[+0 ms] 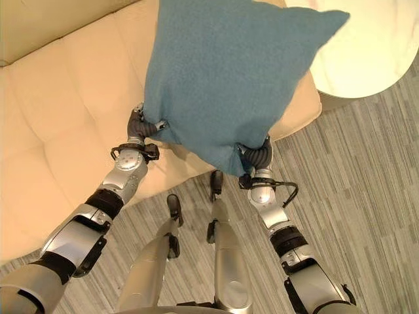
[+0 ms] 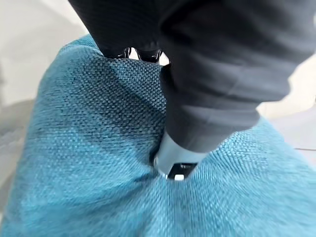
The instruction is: Pick up all the scattered cushions and arrange them neatly on the sofa.
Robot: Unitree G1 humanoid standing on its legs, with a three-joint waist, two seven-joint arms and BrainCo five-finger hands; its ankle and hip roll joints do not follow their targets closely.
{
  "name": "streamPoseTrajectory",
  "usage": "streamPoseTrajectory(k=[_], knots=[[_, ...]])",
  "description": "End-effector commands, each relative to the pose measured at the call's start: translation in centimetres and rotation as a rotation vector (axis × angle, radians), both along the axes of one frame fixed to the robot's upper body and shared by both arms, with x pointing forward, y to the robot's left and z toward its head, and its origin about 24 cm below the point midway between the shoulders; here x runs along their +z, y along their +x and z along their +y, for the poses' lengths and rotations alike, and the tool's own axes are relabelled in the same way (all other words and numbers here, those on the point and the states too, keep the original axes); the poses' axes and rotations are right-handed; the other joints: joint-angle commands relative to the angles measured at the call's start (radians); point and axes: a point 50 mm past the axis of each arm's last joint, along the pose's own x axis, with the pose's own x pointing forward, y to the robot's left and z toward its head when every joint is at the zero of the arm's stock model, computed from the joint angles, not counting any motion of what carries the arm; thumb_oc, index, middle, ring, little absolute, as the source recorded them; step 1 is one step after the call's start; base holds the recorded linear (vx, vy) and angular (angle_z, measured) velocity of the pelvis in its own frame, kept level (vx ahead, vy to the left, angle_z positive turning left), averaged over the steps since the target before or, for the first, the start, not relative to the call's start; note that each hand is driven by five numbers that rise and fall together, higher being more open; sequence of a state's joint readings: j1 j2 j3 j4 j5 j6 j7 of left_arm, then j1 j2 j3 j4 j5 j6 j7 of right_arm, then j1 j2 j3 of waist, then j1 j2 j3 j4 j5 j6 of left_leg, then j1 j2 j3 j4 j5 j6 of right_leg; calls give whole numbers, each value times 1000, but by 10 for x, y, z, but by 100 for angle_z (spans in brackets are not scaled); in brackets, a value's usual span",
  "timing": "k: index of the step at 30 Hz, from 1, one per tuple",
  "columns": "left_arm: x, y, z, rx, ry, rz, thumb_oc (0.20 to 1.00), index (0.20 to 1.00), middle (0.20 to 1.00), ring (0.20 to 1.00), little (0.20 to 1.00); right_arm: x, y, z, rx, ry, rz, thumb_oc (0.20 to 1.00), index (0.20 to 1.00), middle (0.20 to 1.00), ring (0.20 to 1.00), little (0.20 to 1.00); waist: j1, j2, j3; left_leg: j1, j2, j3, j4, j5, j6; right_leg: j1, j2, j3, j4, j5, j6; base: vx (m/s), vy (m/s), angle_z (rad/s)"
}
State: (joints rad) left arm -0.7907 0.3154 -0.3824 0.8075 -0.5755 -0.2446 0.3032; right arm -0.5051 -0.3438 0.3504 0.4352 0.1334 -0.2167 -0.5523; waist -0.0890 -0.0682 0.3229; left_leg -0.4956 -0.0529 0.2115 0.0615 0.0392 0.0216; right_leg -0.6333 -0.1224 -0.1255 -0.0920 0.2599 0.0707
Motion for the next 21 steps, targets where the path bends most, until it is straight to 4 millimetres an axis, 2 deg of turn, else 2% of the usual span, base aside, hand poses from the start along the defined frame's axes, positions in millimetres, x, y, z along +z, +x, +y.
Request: streamPoseTrajectory(k=[1, 4, 8, 11, 14, 15, 17, 21], knots=[[15, -6, -39, -145, -106, -117, 200, 200, 200, 200, 200, 50, 5, 29, 125, 67, -234, 200, 200, 200, 200, 200, 39, 63, -75, 52, 23, -182, -149, 35, -49, 118, 2, -26, 5, -71, 84, 2, -28, -4], [6, -17, -29, -102, -173, -129, 200, 200, 200, 200, 200, 38, -2, 22, 118, 81, -202, 200, 200, 200, 200, 200, 51, 75, -99, 88, 22, -181, -149, 28, -49, 156, 3, -29, 5, -85, 81, 12, -13, -5], [-15, -47, -33, -115, -243, -138, 200, 200, 200, 200, 200, 8, -24, 11, 134, 79, -122, 200, 200, 200, 200, 200, 69, 83, -131, 175, 26, -178, -149, 9, -46, 256, 5, -36, 5, -115, 75, 72, -41, -9], [-29, -64, -31, -118, -254, -116, 200, 200, 200, 200, 200, -5, -37, 4, 141, 77, -81, 200, 200, 200, 200, 200, 76, 82, -149, 223, 30, -179, -149, 5, -46, 314, 5, -47, 5, -133, 73, 92, -62, 15], [-48, -91, -24, -134, -237, -82, 200, 200, 200, 200, 200, -21, -57, -2, 163, 73, -30, 200, 200, 200, 200, 200, 98, 85, -177, 301, 44, -192, -148, -7, -51, 405, 17, -77, 5, -178, 62, 102, -87, 26], [-48, -92, -24, -134, -237, -80, 200, 200, 200, 200, 200, -22, -58, -2, 163, 73, -28, 200, 200, 200, 200, 200, 97, 86, -175, 304, 44, -193, -148, -7, -51, 408, 17, -78, 5, -179, 62, 107, -103, 42], [-56, -103, -17, -130, -227, -54, 200, 200, 200, 200, 200, -30, -68, -4, 166, 87, -2, 200, 200, 200, 200, 200, 109, 84, -183, 343, 52, -213, -134, -19, -59, 468, 26, -101, 5, -211, 54, 68, -125, 46], [-62, -122, -8, -133, -233, -44, 200, 200, 200, 200, 200, -37, -85, -13, 155, 91, 18, 200, 200, 200, 200, 200, 136, 73, -154, 337, 32, -302, 39, -66, -94, 605, 18, -211, 7, -261, 26, 27, -137, 94]])
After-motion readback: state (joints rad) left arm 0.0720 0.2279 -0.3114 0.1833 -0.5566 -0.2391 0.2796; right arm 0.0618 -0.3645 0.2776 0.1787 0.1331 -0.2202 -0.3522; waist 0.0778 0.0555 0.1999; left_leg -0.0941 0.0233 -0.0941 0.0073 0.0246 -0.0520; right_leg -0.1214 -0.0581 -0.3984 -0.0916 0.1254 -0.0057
